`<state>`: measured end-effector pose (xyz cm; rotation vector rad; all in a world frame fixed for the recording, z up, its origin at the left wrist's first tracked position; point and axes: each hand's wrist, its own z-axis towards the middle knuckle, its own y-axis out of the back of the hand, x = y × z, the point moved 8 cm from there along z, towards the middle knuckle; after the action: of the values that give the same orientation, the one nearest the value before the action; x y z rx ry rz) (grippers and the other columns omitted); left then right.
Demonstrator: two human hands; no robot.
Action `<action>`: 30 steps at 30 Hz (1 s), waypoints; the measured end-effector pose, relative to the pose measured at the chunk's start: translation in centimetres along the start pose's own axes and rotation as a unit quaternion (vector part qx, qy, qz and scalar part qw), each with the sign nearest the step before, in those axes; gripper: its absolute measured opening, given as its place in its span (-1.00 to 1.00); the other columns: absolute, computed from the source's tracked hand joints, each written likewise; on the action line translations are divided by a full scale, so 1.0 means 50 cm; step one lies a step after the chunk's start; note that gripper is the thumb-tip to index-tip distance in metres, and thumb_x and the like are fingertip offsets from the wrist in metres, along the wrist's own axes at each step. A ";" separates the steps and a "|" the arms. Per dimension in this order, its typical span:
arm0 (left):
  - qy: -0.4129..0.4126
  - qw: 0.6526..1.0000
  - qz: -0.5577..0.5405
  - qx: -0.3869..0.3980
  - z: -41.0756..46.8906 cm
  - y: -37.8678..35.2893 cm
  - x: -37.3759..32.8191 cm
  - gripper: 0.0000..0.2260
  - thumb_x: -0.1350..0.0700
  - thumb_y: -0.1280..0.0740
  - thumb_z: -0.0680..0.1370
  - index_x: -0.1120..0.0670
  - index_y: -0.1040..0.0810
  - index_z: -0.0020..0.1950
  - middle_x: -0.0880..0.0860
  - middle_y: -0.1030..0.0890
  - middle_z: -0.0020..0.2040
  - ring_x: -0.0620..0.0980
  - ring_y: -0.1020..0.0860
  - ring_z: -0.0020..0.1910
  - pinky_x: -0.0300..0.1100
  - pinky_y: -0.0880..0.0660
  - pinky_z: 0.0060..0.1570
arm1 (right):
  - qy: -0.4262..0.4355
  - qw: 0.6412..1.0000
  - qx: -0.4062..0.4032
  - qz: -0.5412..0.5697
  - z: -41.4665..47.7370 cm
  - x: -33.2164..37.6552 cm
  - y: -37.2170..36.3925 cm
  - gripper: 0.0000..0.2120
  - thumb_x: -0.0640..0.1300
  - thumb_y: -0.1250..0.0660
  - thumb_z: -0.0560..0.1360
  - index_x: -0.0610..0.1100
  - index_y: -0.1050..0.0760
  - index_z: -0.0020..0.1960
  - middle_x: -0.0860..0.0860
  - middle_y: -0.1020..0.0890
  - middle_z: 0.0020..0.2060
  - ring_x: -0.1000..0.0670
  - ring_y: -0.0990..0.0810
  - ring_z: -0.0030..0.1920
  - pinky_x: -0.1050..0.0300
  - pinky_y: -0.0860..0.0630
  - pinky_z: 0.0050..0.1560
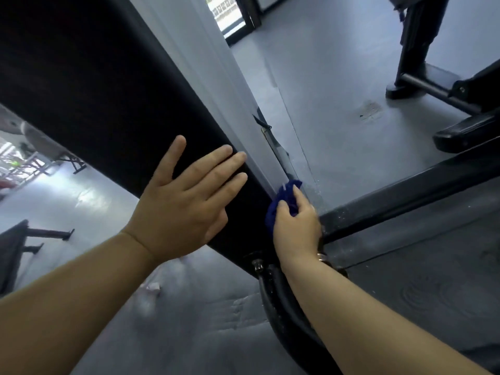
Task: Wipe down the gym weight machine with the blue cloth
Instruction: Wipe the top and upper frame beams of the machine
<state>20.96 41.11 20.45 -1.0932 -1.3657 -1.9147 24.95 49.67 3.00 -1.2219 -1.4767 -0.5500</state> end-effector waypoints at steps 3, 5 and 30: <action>0.038 0.996 0.039 -0.067 0.051 0.088 0.166 -0.66 0.08 -0.26 0.53 0.14 -0.61 0.26 0.11 -0.50 0.40 0.10 -0.37 0.43 0.21 0.10 0.49 | 0.132 0.990 0.015 0.052 0.003 0.242 -0.080 -0.62 -0.12 -0.19 0.63 0.03 -0.40 0.44 0.07 -0.45 0.29 0.11 -0.42 0.25 0.39 -0.37 0.22; 0.051 0.992 0.078 -0.090 0.078 0.134 0.260 -0.66 0.07 -0.27 0.54 0.17 -0.60 0.24 0.15 -0.50 0.39 0.14 -0.36 0.43 0.22 0.06 0.49 | 0.227 0.968 0.056 0.094 -0.008 0.415 -0.138 -0.64 -0.11 -0.20 0.62 0.04 -0.45 0.41 0.06 -0.50 0.25 0.13 -0.45 0.22 0.29 -0.38 0.28; 0.198 0.961 0.077 -0.177 0.080 0.256 0.482 -0.53 0.11 -0.14 0.48 0.19 -0.47 0.36 0.23 -0.38 0.44 0.24 -0.22 0.50 0.19 -0.01 0.51 | 0.420 0.891 0.154 0.079 -0.103 0.774 -0.266 -0.62 -0.16 -0.10 0.64 0.00 -0.37 0.44 0.07 -0.43 0.38 0.09 -0.35 0.40 0.11 -0.24 0.46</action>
<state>19.75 41.16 47.99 -0.8737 -0.7178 -2.1620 19.94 55.50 43.52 -0.6895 -0.6786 -0.5997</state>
